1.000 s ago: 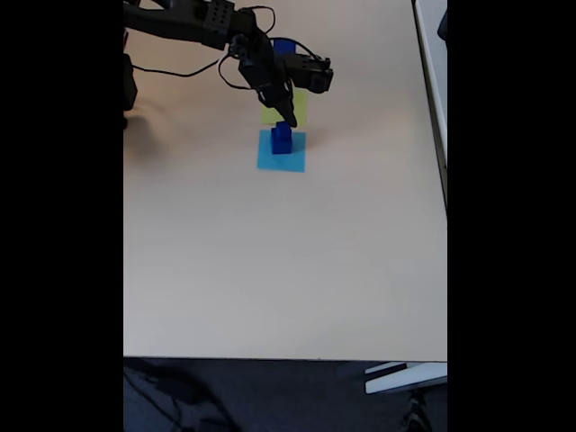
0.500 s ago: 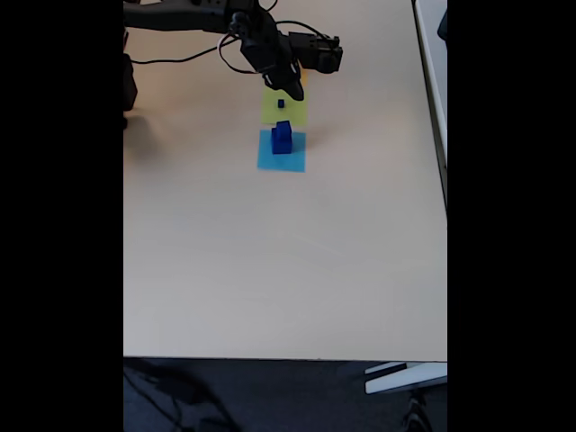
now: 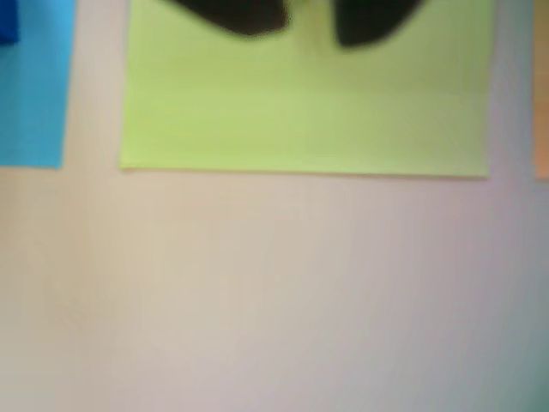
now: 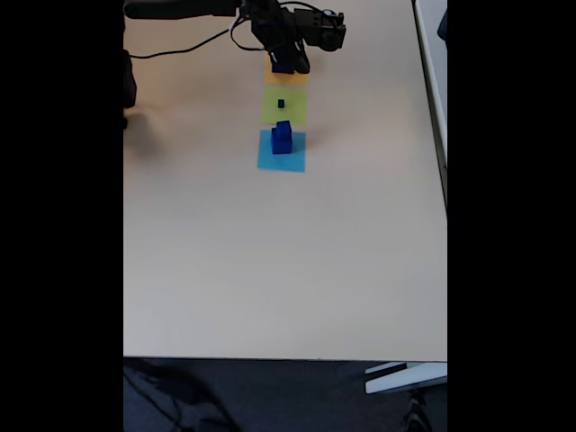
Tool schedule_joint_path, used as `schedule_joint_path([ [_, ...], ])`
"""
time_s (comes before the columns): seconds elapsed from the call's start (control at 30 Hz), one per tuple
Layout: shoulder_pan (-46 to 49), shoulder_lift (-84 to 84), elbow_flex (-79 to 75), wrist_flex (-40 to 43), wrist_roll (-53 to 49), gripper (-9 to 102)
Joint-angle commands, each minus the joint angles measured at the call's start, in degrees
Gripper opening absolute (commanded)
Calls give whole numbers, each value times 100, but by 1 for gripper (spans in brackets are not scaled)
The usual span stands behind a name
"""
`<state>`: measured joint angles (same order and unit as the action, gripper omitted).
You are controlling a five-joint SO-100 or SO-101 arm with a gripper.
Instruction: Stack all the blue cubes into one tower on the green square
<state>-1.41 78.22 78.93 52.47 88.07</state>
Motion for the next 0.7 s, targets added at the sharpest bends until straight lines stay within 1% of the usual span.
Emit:
schedule_joint_path([
  [0.0, -97, 141, 255, -501, 158, 1],
  [0.23, -123, 220, 870, -1099, 176, 3],
  [0.43, -185, 352, 1635, -1837, 325, 5],
  [0.67, -202, 431, 2057, -2171, 422, 8],
])
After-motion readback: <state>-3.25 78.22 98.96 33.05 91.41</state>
